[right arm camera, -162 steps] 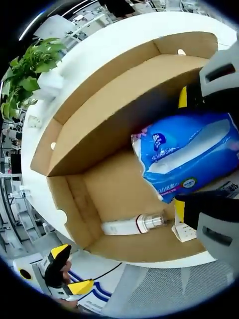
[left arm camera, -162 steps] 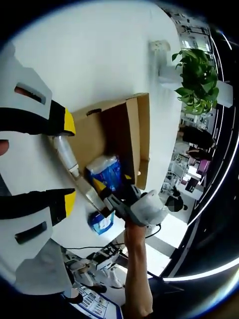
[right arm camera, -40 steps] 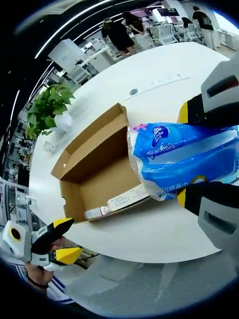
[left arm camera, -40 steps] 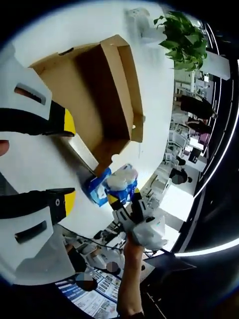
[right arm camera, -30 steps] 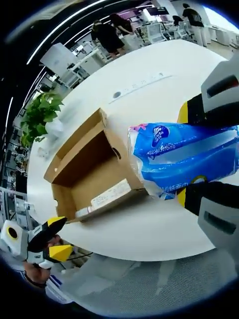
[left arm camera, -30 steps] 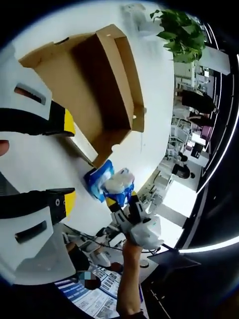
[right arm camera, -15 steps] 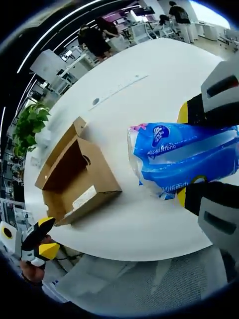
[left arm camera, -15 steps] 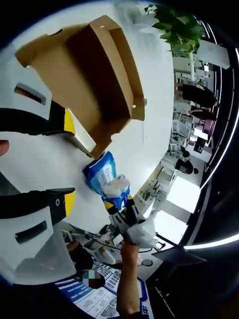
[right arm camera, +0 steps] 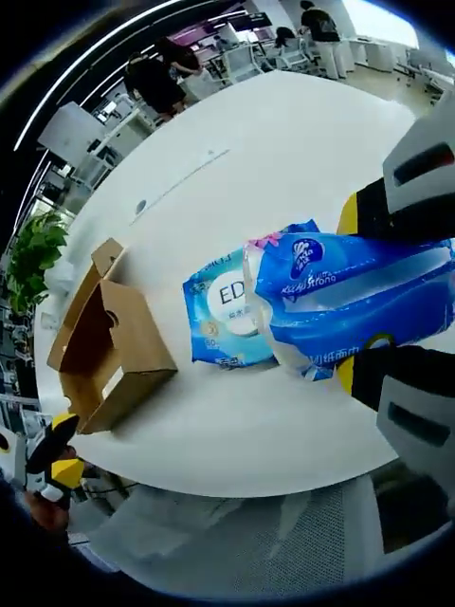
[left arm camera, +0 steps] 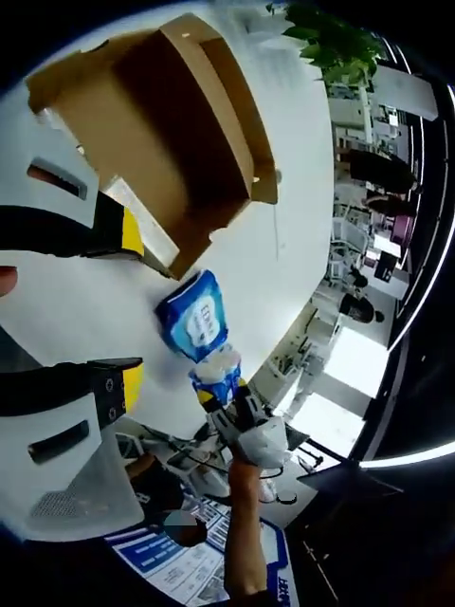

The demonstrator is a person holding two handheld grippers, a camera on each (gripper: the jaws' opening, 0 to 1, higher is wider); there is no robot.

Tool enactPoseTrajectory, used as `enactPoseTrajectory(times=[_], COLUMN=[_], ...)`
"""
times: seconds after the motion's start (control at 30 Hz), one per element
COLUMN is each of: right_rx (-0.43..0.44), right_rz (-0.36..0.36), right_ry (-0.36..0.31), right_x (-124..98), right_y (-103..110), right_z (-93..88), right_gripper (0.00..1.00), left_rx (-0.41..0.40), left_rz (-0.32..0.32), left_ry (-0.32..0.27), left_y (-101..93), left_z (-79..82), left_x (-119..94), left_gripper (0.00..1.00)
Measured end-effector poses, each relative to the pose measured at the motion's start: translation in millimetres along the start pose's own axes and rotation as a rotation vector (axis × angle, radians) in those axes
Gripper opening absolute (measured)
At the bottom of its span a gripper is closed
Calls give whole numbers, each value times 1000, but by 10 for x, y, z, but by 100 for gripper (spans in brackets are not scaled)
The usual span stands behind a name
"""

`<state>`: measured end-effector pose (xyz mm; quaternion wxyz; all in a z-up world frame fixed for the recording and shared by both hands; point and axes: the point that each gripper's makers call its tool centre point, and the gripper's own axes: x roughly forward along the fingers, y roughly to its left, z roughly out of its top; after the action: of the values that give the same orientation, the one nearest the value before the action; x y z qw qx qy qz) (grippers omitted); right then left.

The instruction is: Operate the shoe box by opening the lid, removing the specified soft item, and placing it in the target area until the item is outside and the box remains undamaged.

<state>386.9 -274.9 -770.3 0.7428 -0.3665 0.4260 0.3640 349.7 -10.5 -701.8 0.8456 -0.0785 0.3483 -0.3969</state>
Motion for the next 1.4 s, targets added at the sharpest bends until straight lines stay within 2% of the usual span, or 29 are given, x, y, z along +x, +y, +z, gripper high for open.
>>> enactPoseTrajectory(times=[0.23, 0.33, 0.53, 0.83, 1.1, 1.4], right_rx=[-4, 6, -29, -70, -110, -163], right_rz=[3, 4, 8, 21, 38, 55], right_ry=[39, 45, 74, 96, 108, 131], right_x=[-21, -18, -8, 83, 215, 328], right_y=[-69, -105, -183, -317, -438, -505], right_z=[-333, -411, -561, -608, -568, -576], right_gripper=[38, 38, 38, 39, 39, 40], left_rx=[-1, -2, -2, -12, -30, -40], left_rz=[3, 5, 18, 51, 88, 110], left_ry=[8, 6, 3, 5, 4, 9], left_y=[-55, -70, -79, -37, 73, 112], left_z=[9, 28, 50, 10, -19, -60], left_x=[66, 87, 86, 15, -96, -142], left_gripper=[42, 42, 42, 42, 42, 42])
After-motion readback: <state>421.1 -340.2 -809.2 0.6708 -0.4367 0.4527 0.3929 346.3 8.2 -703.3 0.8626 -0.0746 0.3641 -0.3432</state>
